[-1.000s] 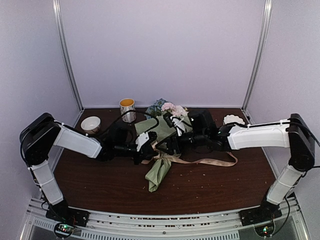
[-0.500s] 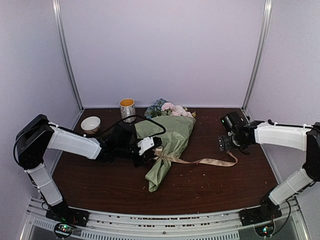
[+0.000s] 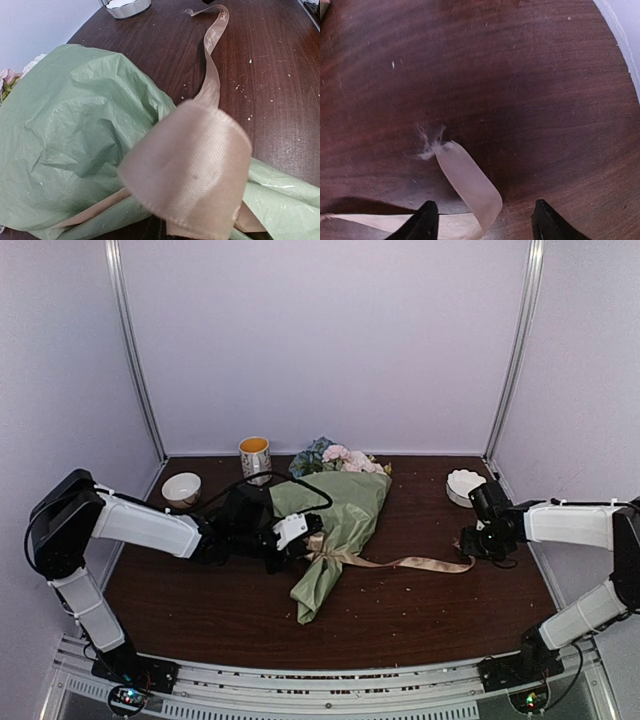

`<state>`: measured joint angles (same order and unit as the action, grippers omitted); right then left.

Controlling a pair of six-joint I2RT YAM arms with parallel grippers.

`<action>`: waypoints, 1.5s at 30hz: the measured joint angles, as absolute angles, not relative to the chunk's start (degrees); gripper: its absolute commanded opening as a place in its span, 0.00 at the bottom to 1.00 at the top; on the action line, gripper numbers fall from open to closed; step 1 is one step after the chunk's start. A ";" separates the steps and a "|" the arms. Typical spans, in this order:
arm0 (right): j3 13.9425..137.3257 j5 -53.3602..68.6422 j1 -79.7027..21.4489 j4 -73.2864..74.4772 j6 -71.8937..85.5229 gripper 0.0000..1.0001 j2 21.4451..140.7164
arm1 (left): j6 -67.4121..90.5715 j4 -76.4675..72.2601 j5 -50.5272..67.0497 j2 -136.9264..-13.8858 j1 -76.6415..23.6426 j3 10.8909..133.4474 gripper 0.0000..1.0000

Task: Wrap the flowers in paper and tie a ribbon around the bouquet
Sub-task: Cross the half-tied ribbon over the folded bouquet.

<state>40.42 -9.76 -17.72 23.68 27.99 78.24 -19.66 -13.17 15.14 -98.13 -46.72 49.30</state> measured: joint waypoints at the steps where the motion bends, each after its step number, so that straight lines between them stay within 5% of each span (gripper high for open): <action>1: 39.66 -8.73 -17.23 23.75 28.69 0.62 78.70 | -19.66 -13.19 15.11 -98.08 -46.72 49.30 0.00; 5: 38.85 -7.46 -16.60 24.23 29.82 0.64 79.92 | -19.66 -12.95 15.14 -98.06 -46.72 49.30 0.00; 8: 39.20 -7.25 -16.56 24.27 29.98 0.53 81.28 | -19.66 -12.69 15.14 -98.06 -46.72 49.30 0.00; 13: 40.40 -5.85 -15.90 24.88 28.95 0.52 83.70 | -19.66 -12.69 15.11 -98.06 -46.72 49.30 0.00; 18: 43.00 -3.64 -14.00 25.78 27.22 0.31 85.73 | -19.66 -12.27 14.72 -97.80 -46.72 49.30 0.00; 26: 43.35 1.50 -9.67 26.61 24.99 0.33 86.83 | -19.66 -12.21 14.06 -96.12 -46.72 49.28 0.00; 32: 44.34 1.78 -8.97 28.23 22.83 0.00 87.99 | -19.66 -12.23 13.91 -96.12 -46.72 49.17 0.00; 40: 48.62 4.84 -9.63 31.03 20.29 0.00 88.25 | -19.66 -12.43 13.72 -95.88 -46.72 48.49 0.00; 45: 64.18 8.40 -18.94 34.15 19.27 0.00 88.31 | -19.64 -12.53 13.67 -95.74 -46.72 48.12 0.00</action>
<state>64.18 8.40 -18.94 34.15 19.27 88.31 -19.64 -12.53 13.67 -95.74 -46.72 48.12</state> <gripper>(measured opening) 0.008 0.007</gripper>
